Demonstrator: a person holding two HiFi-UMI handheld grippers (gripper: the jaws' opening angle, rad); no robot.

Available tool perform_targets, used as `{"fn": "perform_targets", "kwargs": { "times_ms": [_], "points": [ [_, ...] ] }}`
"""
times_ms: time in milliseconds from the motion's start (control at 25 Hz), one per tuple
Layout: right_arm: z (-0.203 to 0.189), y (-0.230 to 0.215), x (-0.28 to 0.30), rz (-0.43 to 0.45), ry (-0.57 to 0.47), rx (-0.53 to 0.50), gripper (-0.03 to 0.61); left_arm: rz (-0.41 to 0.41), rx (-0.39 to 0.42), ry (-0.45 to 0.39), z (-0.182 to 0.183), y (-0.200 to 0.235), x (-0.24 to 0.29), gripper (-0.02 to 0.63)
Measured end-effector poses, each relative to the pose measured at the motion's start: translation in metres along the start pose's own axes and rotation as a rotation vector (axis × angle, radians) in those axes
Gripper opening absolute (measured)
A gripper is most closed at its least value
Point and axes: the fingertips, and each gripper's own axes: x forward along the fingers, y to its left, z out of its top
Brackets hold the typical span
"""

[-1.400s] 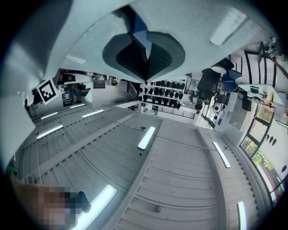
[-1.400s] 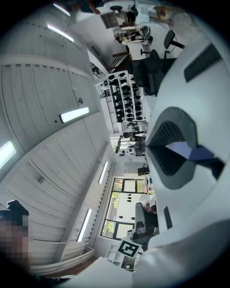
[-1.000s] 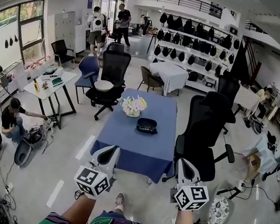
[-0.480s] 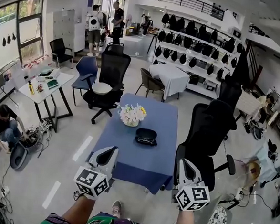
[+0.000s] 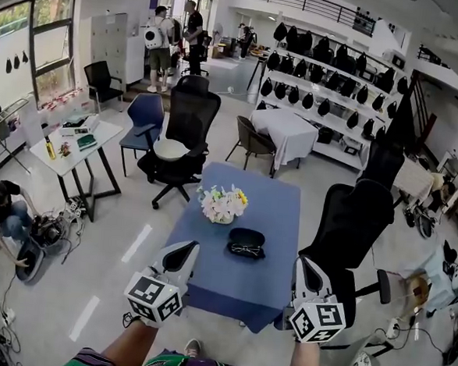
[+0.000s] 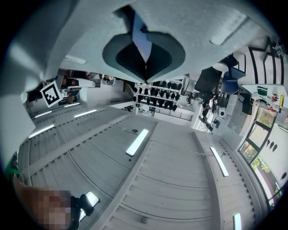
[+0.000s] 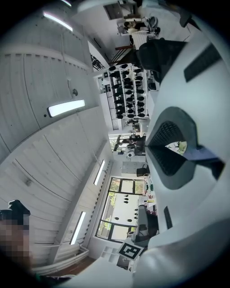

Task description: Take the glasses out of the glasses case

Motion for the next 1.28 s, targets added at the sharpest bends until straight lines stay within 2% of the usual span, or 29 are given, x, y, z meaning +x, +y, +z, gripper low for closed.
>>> {"fn": "perform_targets", "kwargs": {
  "times_ms": [280, 600, 960, 1280],
  "points": [
    [-0.004, 0.000, 0.056, -0.009, 0.014, 0.006, 0.003, -0.022, -0.012, -0.005, 0.004, 0.042, 0.035, 0.015],
    [-0.015, 0.010, 0.090, -0.019, 0.030, -0.006, 0.003, -0.025, -0.017, 0.000, -0.004, 0.081, 0.055, 0.015],
    [-0.026, 0.013, 0.100, -0.031, 0.066, -0.008, 0.003, -0.061, -0.025, 0.005, -0.011, 0.085, 0.064, 0.015],
    [-0.027, 0.016, 0.121, 0.004, 0.072, -0.019, 0.003, -0.038, -0.036, 0.015, -0.021, 0.098, 0.073, 0.015]
  ]
}}
